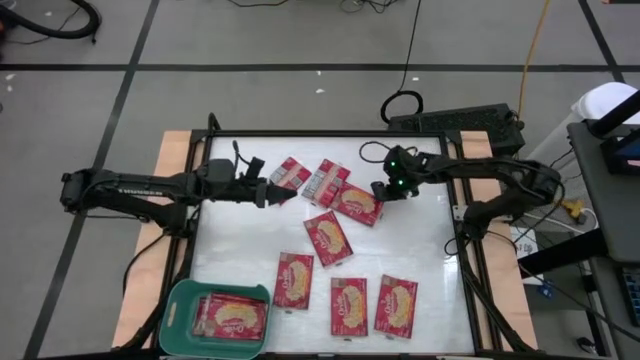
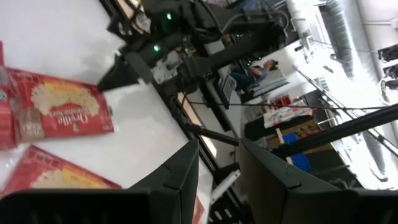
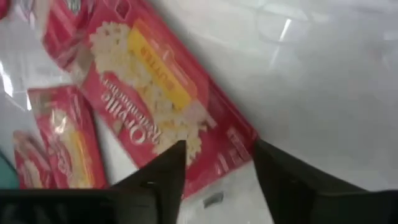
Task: Sort popcorn bags into baskets
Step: Put the red popcorn bag into the green bin
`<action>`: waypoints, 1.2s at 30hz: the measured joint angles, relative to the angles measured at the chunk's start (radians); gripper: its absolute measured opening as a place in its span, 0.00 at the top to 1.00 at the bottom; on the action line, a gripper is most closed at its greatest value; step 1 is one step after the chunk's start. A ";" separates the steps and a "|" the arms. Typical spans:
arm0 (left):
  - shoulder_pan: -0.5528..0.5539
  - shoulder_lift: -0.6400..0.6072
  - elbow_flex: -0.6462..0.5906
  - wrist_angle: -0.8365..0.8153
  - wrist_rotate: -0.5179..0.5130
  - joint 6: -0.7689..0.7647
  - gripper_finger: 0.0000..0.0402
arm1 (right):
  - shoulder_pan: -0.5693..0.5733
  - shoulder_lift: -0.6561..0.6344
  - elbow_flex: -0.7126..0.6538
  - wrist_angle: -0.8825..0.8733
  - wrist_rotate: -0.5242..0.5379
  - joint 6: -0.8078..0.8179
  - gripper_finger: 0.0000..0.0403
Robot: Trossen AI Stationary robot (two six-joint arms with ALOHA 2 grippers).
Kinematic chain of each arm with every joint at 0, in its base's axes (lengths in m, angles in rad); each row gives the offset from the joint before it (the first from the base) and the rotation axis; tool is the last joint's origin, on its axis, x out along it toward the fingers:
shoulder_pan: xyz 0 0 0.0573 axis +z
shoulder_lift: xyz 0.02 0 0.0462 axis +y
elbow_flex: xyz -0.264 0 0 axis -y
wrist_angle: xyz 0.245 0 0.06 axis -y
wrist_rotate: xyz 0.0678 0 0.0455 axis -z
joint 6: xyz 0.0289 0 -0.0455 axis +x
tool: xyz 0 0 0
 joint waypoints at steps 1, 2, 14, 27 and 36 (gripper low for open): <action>0.000 0.000 0.000 -0.007 0.004 -0.009 0.71 | 0.001 0.009 0.000 0.025 0.007 0.000 0.50; 0.000 0.000 0.000 -0.013 0.006 -0.016 0.71 | 0.003 0.015 0.001 0.044 0.018 0.000 0.48; 0.000 0.000 0.000 -0.019 0.028 -0.045 0.71 | 0.144 0.027 0.001 0.151 0.217 -0.352 0.42; 0.000 0.000 0.000 -0.042 0.028 -0.058 0.71 | 0.149 0.051 0.000 0.156 0.276 -0.660 0.42; 0.002 0.000 0.000 -0.049 0.028 -0.051 0.71 | 0.135 0.124 0.004 0.169 0.158 -0.693 0.54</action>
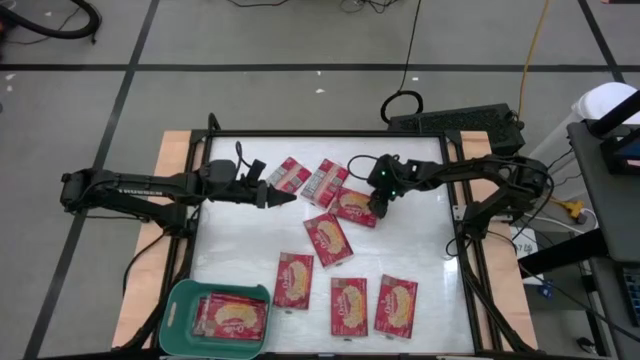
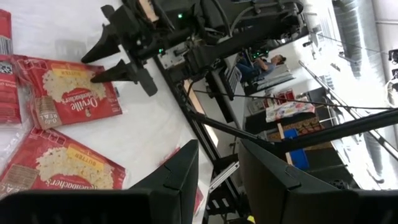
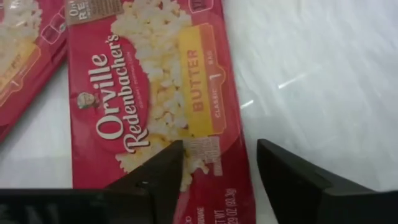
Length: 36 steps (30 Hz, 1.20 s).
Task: Sort popcorn bags into baskets
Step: Put the red popcorn bag into the green bin
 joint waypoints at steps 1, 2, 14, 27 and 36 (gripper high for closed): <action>0.000 0.000 0.000 0.000 0.000 0.002 0.71 | 0.003 0.001 0.000 0.000 -0.001 -0.009 0.58; 0.000 0.000 0.000 0.000 0.000 0.003 0.71 | 0.009 0.001 0.000 0.000 -0.004 -0.020 0.62; 0.001 0.000 0.000 -0.006 -0.008 0.003 0.71 | 0.062 0.000 -0.006 0.028 -0.170 0.092 0.99; 0.012 0.000 0.000 0.013 -0.009 0.004 0.71 | 0.122 -0.105 -0.006 0.044 -0.280 0.221 1.00; 0.001 0.031 0.000 0.014 0.026 -0.013 0.71 | 0.129 -0.139 -0.005 0.040 -0.278 0.353 1.00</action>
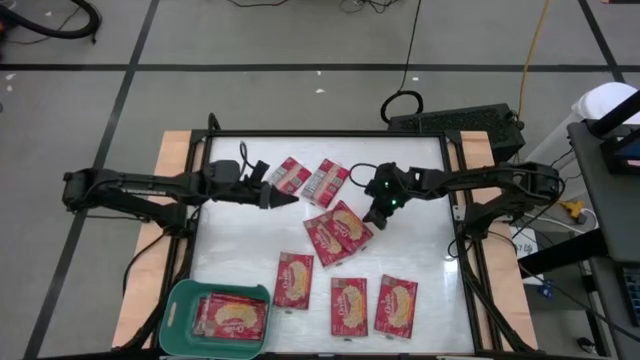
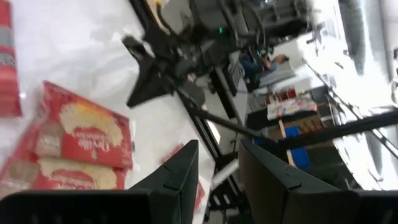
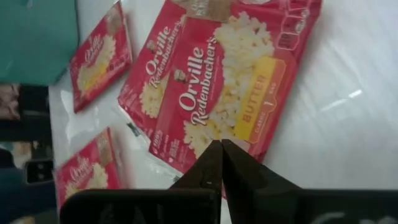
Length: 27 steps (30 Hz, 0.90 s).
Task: Sort popcorn bags into baskets
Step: Put the red popcorn bag into the green bin
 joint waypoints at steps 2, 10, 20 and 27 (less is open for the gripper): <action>-0.010 0.028 0.019 -0.003 0.020 0.007 0.71 | 0.015 0.000 0.000 0.000 0.001 0.048 0.98; -0.017 0.253 0.253 -0.118 0.143 0.220 0.71 | 0.127 -0.018 0.000 -0.018 0.001 0.515 0.77; -0.001 0.532 0.377 -0.267 0.121 0.439 0.71 | 0.326 -0.065 0.001 -0.065 0.153 0.938 0.54; 0.010 0.680 0.376 -0.226 0.018 0.475 0.71 | 0.394 -0.032 -0.017 -0.062 0.324 1.111 0.50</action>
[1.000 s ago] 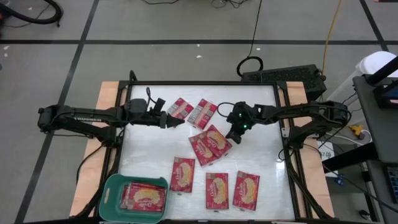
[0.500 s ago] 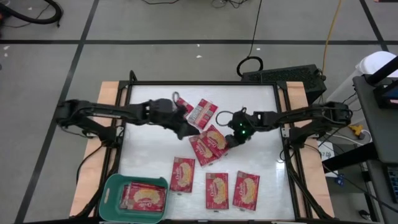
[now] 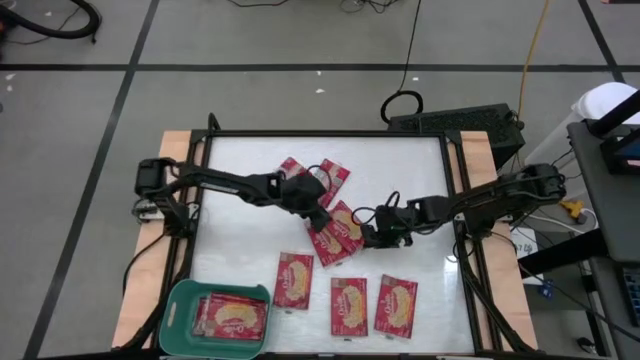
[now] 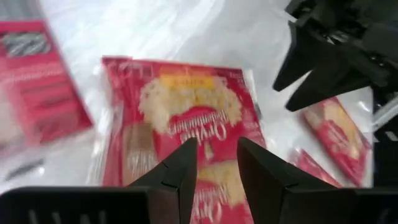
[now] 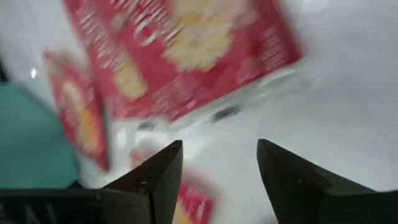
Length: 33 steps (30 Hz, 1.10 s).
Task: Sort popcorn bags into baskets
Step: Put the red popcorn bag into the green bin
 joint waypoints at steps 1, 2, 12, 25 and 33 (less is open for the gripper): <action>0.000 0.018 0.001 0.013 -0.007 0.015 0.71 | 0.000 0.008 -0.011 0.019 0.004 0.013 0.50; 0.000 0.034 0.000 0.015 -0.011 0.027 0.71 | 0.000 0.014 -0.021 0.045 0.013 0.025 0.50; 0.002 0.157 -0.001 0.071 -0.063 0.013 0.71 | -0.002 0.016 -0.197 0.312 0.096 0.143 0.50; 0.000 0.175 0.000 0.098 -0.037 -0.007 0.71 | -0.055 0.036 -0.239 0.435 0.212 -0.019 0.62; 0.002 0.174 -0.001 0.101 -0.022 -0.004 0.71 | -0.099 0.042 -0.240 0.466 0.216 -0.165 0.95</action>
